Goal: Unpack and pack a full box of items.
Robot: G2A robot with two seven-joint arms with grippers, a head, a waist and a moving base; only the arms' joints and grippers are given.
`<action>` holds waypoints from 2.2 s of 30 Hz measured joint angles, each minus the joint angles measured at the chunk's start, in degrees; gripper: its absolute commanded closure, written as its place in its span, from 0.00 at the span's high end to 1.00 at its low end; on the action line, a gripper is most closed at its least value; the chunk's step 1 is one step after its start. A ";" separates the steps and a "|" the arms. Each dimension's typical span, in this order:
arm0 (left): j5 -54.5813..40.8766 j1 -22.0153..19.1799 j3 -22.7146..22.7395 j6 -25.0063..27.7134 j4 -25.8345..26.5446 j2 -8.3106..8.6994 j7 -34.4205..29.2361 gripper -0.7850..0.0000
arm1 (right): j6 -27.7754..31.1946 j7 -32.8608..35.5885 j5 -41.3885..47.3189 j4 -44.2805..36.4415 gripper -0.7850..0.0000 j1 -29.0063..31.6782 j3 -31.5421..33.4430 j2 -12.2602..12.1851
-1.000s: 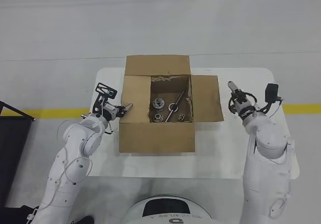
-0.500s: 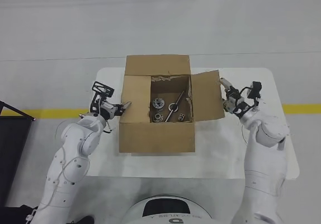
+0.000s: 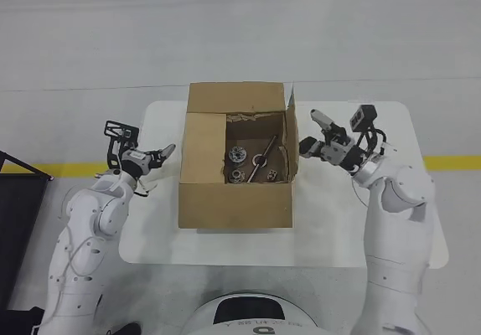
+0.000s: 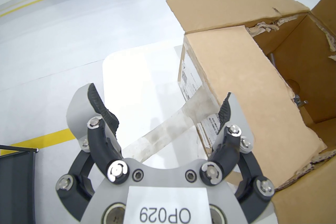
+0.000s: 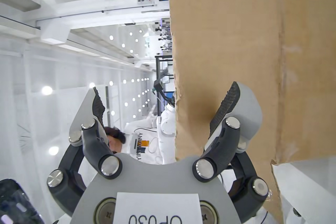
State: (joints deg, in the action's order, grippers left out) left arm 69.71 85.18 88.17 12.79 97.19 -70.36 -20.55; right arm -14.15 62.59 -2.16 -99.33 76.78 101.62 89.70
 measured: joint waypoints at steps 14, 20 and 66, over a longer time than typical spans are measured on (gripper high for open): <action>-3.71 2.08 4.07 1.30 -3.22 0.62 2.05 1.00 | -9.51 -7.63 -23.57 1.86 1.00 -6.07 -18.53 -1.35; -4.38 2.09 3.99 2.83 -2.79 0.81 1.46 1.00 | -13.99 -9.48 -32.27 2.96 1.00 -7.19 -21.29 -2.12; -4.32 2.12 3.91 3.45 -2.43 0.88 1.28 1.00 | -13.74 -30.27 -24.63 7.36 1.00 -12.16 -25.75 -1.40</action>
State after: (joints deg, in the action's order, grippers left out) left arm 65.39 87.30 92.08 16.25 94.75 -69.49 -19.27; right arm -27.90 32.32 -26.80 -91.97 64.62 75.86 88.30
